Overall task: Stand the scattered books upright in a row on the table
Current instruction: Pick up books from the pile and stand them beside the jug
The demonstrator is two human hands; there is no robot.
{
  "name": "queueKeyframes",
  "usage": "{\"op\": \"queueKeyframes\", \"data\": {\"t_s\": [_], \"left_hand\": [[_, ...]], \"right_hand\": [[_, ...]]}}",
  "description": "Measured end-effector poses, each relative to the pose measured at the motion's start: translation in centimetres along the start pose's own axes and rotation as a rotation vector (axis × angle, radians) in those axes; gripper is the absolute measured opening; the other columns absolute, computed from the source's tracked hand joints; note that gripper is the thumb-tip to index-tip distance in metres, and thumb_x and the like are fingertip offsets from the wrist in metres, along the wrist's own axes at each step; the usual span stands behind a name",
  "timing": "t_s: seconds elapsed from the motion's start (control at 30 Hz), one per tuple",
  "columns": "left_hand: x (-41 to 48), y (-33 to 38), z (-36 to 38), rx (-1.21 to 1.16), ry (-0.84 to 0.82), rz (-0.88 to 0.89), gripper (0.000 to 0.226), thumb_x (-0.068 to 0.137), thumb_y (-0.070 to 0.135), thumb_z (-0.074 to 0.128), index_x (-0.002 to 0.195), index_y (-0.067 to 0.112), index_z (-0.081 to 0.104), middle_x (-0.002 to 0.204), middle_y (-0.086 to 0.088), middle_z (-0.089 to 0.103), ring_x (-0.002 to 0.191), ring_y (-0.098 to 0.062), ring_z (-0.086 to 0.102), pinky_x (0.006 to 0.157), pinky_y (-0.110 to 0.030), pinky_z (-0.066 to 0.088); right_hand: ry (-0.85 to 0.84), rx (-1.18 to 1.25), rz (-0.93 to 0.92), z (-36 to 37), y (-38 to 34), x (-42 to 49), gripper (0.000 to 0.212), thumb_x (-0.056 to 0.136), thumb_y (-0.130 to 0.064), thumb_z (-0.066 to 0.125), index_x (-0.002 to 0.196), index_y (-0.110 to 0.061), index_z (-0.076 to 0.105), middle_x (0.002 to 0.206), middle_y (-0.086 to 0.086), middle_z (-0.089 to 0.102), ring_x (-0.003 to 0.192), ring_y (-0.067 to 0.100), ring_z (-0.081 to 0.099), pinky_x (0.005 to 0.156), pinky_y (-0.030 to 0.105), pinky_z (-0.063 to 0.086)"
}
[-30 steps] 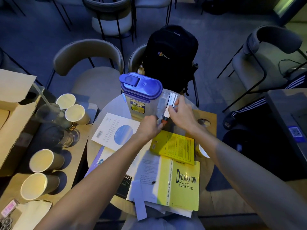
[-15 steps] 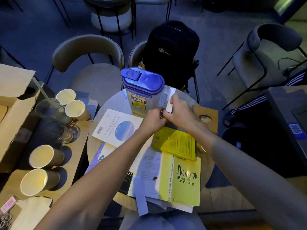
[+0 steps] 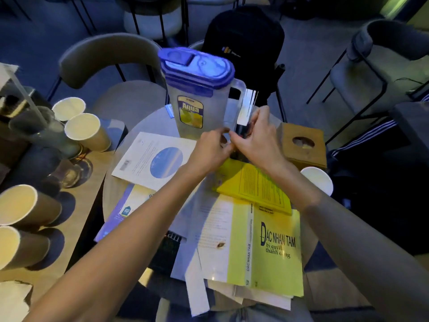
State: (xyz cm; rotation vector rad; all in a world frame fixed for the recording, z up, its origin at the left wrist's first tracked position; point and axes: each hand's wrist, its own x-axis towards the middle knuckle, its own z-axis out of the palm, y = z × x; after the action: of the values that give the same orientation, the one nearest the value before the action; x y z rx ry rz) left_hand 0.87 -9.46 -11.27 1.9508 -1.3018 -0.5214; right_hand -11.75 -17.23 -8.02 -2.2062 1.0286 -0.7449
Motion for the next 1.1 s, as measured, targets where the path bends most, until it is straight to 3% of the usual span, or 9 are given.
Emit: {"op": "queueKeyframes", "data": {"t_s": [0.1,0.23,0.33,0.4,0.5,0.6,0.8,0.97,1.1], "left_hand": [[-0.1,-0.9,0.6,0.029,0.031,0.02,0.045,0.09,0.034,0.065,0.128,0.011,0.063,0.099,-0.006,0.075,0.089,-0.018,0.07,0.078,-0.034,0.057],[-0.4,-0.7,1.3,0.187,0.012,0.096,0.024,0.087,0.019,0.065,0.109,0.01,0.069,0.088,-0.005,0.07,0.081,-0.02,0.065,0.063,-0.029,0.045],[-0.3,-0.4,1.7,0.158,0.027,0.082,0.018,0.087,0.018,0.066,0.103,0.012,0.072,0.084,-0.004,0.072,0.079,-0.02,0.068,0.063,-0.03,0.051],[-0.1,-0.2,2.0,0.181,0.035,0.088,0.016,0.088,0.014,0.063,0.101,0.011,0.071,0.081,-0.002,0.069,0.077,-0.019,0.065,0.058,-0.027,0.044],[-0.5,0.0,2.7,0.146,0.029,0.069,0.018,0.089,0.01,0.062,0.105,0.007,0.071,0.09,-0.008,0.072,0.082,-0.019,0.066,0.067,-0.028,0.047],[-1.5,0.2,3.3,0.023,0.033,0.034,0.02,0.089,0.012,0.061,0.107,0.012,0.07,0.091,-0.007,0.074,0.085,-0.018,0.071,0.077,-0.037,0.06],[-2.1,0.1,3.0,-0.012,0.075,-0.005,0.03,0.091,0.02,0.064,0.12,0.011,0.067,0.099,-0.011,0.074,0.079,-0.019,0.066,0.065,-0.027,0.05],[-2.3,-0.6,2.3,0.003,0.072,-0.058,0.044,0.092,0.024,0.065,0.133,0.01,0.06,0.113,-0.013,0.072,0.098,-0.026,0.07,0.085,-0.039,0.058],[-3.0,-0.2,1.7,0.06,0.019,-0.003,0.037,0.094,0.025,0.062,0.129,0.011,0.064,0.115,-0.013,0.072,0.091,-0.021,0.068,0.084,-0.036,0.058]], "right_hand": [[0.01,0.031,0.029,1.5,1.3,-0.7,0.054,0.082,-0.033,0.078,0.109,-0.014,0.035,0.1,0.005,0.066,0.089,0.026,0.07,0.071,0.044,0.059],[0.002,-0.002,0.066,3.1,2.5,-1.0,0.06,0.083,-0.04,0.073,0.119,-0.014,0.034,0.106,0.011,0.068,0.095,0.032,0.069,0.077,0.053,0.058],[0.035,-0.081,0.033,3.5,2.7,-0.9,0.052,0.087,-0.033,0.068,0.119,-0.01,0.034,0.102,0.015,0.065,0.089,0.035,0.066,0.065,0.046,0.052],[0.043,-0.134,0.0,3.3,2.7,-0.8,0.044,0.088,-0.028,0.067,0.112,-0.011,0.035,0.096,0.014,0.062,0.084,0.034,0.062,0.06,0.037,0.041],[0.05,-0.199,-0.044,2.6,2.6,-1.1,0.043,0.085,-0.027,0.07,0.105,-0.013,0.034,0.095,0.011,0.054,0.081,0.03,0.056,0.057,0.032,0.038],[0.041,-0.229,-0.018,1.8,2.1,-1.7,0.046,0.084,-0.03,0.072,0.111,-0.011,0.04,0.099,0.01,0.053,0.083,0.029,0.055,0.062,0.035,0.039],[-0.017,-0.25,-0.024,1.5,1.6,-1.7,0.047,0.085,-0.034,0.074,0.109,-0.01,0.041,0.1,0.01,0.053,0.084,0.027,0.054,0.057,0.03,0.038],[-0.003,-0.248,-0.035,0.7,2.1,-1.5,0.043,0.085,-0.034,0.073,0.102,-0.01,0.04,0.098,0.013,0.06,0.08,0.029,0.057,0.052,0.031,0.034],[-0.004,-0.27,-0.042,0.5,2.3,-1.8,0.045,0.084,-0.035,0.072,0.104,-0.009,0.042,0.097,0.013,0.063,0.082,0.03,0.061,0.058,0.036,0.041]]}}
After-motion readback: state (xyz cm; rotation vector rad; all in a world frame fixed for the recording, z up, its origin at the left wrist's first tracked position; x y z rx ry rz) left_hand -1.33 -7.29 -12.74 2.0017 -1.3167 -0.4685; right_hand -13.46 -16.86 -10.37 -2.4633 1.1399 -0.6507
